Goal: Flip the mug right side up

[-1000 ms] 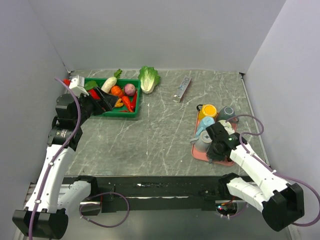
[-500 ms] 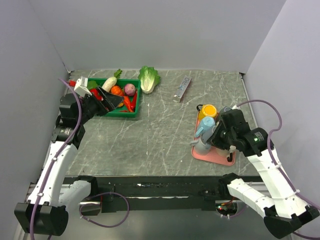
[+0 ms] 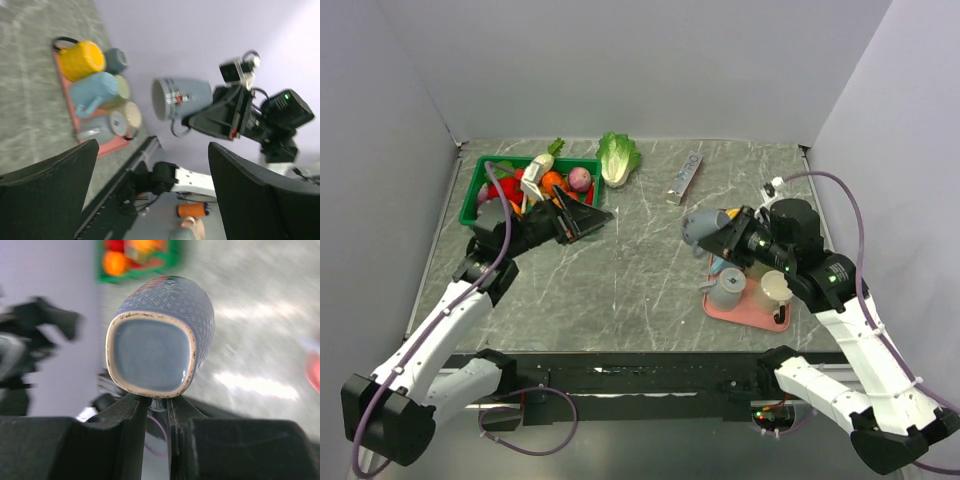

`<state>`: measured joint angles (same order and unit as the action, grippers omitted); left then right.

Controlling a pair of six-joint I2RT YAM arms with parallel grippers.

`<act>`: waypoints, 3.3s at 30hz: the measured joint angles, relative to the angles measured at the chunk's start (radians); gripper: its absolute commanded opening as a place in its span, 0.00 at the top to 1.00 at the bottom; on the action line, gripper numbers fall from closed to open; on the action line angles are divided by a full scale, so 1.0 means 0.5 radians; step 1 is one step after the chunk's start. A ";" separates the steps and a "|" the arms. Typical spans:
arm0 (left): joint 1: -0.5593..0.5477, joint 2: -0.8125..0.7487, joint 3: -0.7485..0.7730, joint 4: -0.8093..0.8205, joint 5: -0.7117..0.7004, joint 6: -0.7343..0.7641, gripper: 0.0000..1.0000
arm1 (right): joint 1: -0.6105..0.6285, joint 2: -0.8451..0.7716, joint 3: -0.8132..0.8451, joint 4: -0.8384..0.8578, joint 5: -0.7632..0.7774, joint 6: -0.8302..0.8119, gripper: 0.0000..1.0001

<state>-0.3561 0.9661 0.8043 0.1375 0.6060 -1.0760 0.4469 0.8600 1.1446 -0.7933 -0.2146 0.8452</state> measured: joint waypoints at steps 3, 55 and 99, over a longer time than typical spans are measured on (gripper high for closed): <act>-0.150 -0.001 0.000 0.098 -0.063 -0.093 0.04 | 0.034 0.000 -0.085 0.394 -0.092 0.027 1.00; -0.527 0.327 0.177 0.883 -0.421 -0.518 0.83 | 0.285 0.418 -0.278 2.187 -0.484 0.517 1.00; -0.024 -0.139 -0.025 -1.489 -2.286 0.913 0.99 | 0.204 0.229 -0.309 0.490 0.182 0.220 0.00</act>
<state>-0.3683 0.8967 0.7918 -0.6067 -0.5369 -0.6193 0.5488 0.9745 0.9901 -0.5484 -0.1238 0.9554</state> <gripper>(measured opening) 0.220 0.994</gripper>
